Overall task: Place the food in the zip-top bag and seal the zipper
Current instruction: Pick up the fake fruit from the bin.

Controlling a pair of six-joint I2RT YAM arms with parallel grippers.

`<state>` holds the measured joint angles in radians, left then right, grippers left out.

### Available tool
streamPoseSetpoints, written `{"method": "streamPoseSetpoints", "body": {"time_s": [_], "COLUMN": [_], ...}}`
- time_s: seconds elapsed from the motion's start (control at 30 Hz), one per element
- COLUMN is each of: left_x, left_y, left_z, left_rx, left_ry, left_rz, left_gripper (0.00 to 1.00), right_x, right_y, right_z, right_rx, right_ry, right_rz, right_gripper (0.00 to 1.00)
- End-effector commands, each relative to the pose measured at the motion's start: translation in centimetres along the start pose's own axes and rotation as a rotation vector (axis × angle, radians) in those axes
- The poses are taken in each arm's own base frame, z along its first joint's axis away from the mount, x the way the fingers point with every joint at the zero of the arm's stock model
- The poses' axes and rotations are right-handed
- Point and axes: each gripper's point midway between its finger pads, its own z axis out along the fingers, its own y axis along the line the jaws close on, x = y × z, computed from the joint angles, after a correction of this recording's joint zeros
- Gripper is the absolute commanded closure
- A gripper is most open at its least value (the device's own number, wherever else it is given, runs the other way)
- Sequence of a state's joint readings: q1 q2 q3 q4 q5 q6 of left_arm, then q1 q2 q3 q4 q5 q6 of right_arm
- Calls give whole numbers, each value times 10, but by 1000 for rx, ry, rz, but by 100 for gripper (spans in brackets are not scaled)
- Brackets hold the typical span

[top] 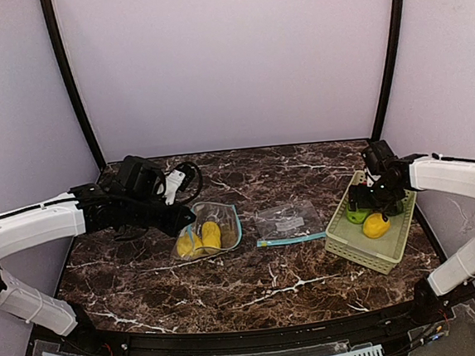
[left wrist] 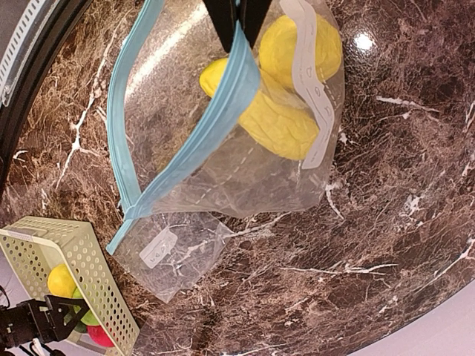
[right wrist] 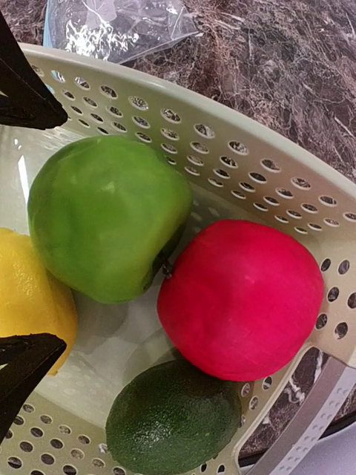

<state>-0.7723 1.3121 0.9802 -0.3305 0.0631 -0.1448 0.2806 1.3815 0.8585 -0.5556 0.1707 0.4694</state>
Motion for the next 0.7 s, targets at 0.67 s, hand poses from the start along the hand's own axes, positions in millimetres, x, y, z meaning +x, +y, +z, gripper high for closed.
{"method": "streamPoseSetpoints", "body": {"time_s": [0.67], "left_x": [1], "left_y": [-1], "left_z": [-4], "left_rx": [9], "left_ry": [-8], "left_rz": [-1], "left_gripper": [99], "right_x": [-17], "right_y": [-19], "right_z": [26], "right_rx": [44], "right_ry": [10], "right_rz": [46], "right_gripper": [8]}}
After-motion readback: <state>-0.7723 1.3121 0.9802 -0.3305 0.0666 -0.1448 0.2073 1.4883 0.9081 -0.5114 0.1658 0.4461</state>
